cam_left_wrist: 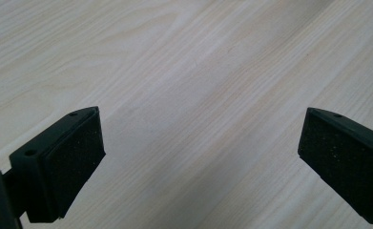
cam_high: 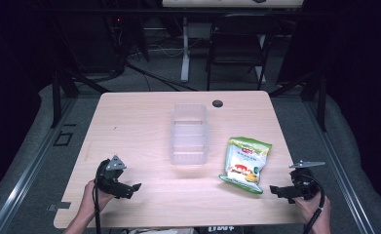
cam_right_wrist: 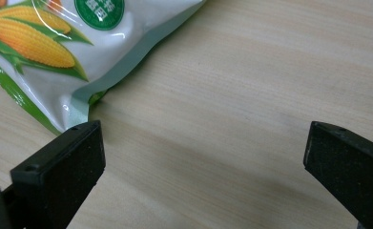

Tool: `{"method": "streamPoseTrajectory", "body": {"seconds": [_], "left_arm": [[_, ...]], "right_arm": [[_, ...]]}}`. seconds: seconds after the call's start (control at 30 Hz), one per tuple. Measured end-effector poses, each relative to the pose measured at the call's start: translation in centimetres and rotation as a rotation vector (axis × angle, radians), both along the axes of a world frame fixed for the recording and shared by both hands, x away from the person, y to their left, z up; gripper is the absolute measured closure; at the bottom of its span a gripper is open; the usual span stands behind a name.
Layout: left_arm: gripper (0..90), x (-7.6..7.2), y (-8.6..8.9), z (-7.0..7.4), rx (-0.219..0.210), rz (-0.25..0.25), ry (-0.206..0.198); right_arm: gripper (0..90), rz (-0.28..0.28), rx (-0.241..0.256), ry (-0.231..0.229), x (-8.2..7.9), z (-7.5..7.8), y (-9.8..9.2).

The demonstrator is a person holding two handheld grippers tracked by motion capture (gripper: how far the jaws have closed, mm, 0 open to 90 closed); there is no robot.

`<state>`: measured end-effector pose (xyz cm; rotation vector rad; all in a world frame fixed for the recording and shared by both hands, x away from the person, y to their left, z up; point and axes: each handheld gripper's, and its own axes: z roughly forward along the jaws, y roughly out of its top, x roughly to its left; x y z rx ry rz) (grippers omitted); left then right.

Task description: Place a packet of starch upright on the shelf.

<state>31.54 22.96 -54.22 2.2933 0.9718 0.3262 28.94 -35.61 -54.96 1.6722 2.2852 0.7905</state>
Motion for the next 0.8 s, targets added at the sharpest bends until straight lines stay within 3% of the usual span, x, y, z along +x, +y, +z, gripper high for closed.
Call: {"method": "streamPoseTrajectory", "body": {"seconds": [0.27,0.43,0.63,0.8], "left_arm": [[1.2,0.2,-0.1,-0.2,-0.029,-0.005,0.038],[1.2,0.3,-0.3,-0.3,-0.018,-0.017,0.051],[1.2,0.3,-0.2,-0.2,-0.021,-0.009,0.046],[1.3,0.3,-0.5,-0.3,-0.02,-0.018,0.049]], "right_arm": [[0.0,0.016,-0.005,0.004,0.2,0.0,0.1],[0.1,0.013,-0.023,0.023,0.8,-0.1,0.3],[1.2,-0.008,0.044,0.006,2.1,0.8,0.2],[1.4,-0.009,0.066,-0.007,3.8,1.1,0.4]]}}
